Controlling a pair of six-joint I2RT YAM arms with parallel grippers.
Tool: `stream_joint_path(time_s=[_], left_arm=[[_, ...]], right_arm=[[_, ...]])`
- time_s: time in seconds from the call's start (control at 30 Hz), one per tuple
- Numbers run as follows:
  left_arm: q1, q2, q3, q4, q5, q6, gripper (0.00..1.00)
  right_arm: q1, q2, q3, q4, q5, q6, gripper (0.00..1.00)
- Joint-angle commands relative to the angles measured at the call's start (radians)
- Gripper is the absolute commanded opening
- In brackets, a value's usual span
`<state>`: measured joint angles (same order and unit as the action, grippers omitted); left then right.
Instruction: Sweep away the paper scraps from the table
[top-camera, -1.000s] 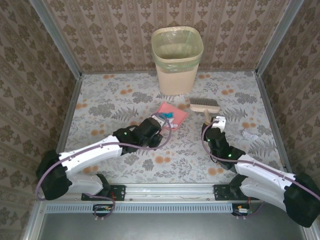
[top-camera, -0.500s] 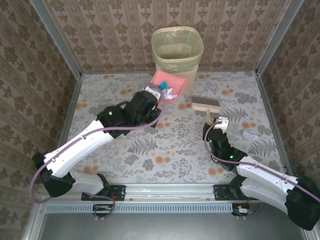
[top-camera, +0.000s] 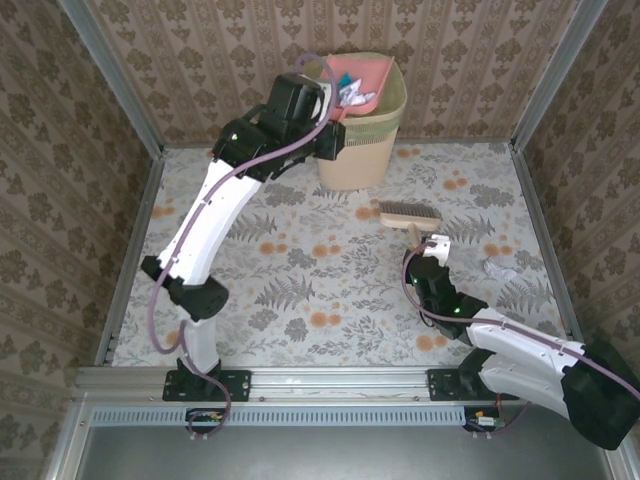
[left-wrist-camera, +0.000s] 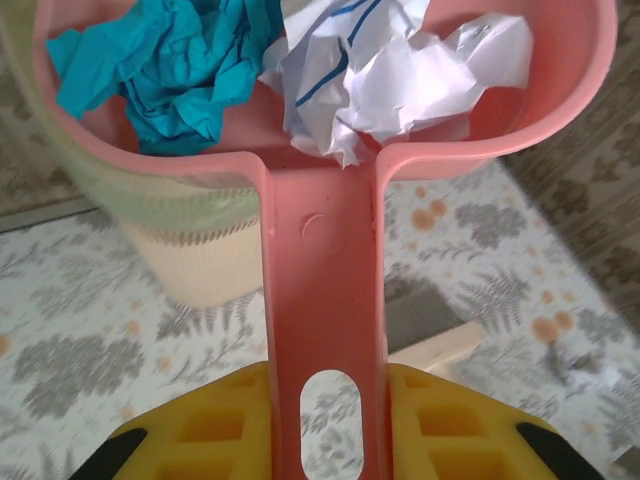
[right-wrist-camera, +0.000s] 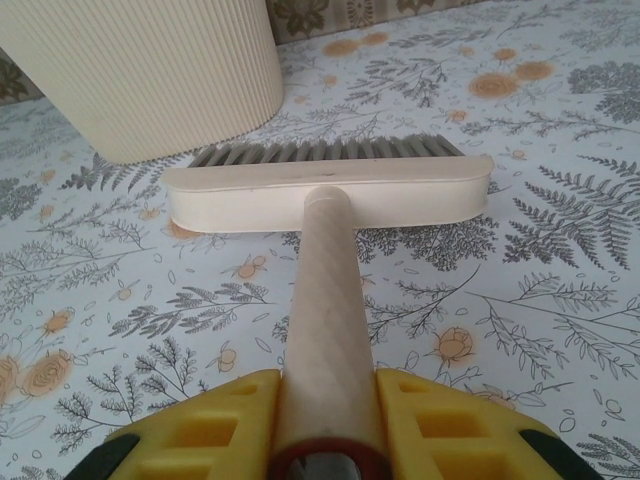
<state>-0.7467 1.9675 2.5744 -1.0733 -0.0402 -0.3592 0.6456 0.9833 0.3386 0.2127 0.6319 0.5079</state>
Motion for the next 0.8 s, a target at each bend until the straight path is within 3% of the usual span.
stream_joint_path(time_s=[0.0,0.3,0.47,0.77], left_arm=[[0.047,0.101,0.149,-0.061,0.158,-0.073,0.00],[0.145,0.200,0.150,0.171,0.377,-0.270,0.00],[0.172,0.242,0.150,0.288,0.446,-0.379,0.00],[0.213,0.331,0.136,0.606,0.624,-0.697,0.00]], right_arm=[[-0.004,0.013,0.049,0.051,-0.011,-0.001,0.00],[-0.004,0.043,0.069,0.057,-0.034,-0.011,0.00],[-0.004,0.045,0.073,0.055,-0.037,-0.014,0.00],[-0.004,0.043,0.073,0.055,-0.034,-0.021,0.00]])
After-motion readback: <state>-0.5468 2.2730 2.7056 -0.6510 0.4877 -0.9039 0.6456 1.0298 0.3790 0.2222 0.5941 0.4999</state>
